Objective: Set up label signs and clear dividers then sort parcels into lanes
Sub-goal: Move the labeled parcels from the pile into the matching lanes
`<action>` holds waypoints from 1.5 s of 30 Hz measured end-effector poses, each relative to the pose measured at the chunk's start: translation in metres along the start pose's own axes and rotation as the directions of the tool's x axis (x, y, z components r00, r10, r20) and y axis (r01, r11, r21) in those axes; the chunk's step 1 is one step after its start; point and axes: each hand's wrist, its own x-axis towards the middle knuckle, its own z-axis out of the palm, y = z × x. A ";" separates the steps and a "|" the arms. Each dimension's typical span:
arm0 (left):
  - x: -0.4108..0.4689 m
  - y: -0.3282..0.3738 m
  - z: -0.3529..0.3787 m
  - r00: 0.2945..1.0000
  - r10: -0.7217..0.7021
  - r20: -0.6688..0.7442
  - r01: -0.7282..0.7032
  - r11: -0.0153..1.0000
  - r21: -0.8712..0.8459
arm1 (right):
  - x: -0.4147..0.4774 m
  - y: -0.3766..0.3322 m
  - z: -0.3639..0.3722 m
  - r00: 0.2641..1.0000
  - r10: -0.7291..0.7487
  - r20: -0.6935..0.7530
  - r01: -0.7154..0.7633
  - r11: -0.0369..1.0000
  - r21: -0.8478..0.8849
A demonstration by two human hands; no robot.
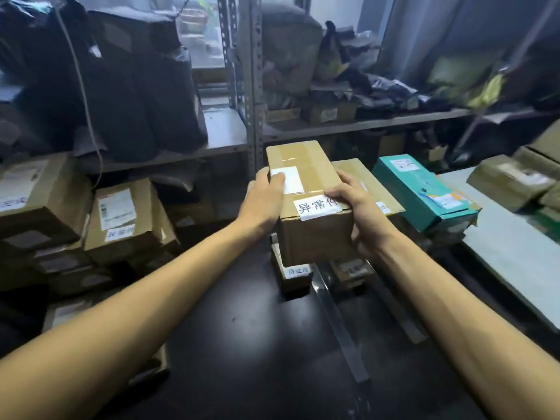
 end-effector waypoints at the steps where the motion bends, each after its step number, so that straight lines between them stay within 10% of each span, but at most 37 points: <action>1: -0.004 0.007 0.012 1.000 0.010 -0.006 -0.010 1.000 0.004 | -0.003 -0.006 -0.013 1.000 -0.006 0.000 0.006 1.000 -0.008; 26: 0.110 0.150 0.274 0.996 0.060 -0.070 -0.068 0.991 -0.118 | 0.095 -0.107 -0.295 0.989 -0.150 -0.016 0.149 0.989 -0.020; 45: 0.186 0.169 0.448 0.973 -0.057 -0.226 0.130 0.937 0.325 | 0.223 -0.103 -0.465 0.997 0.026 0.078 -0.026 1.000 -0.006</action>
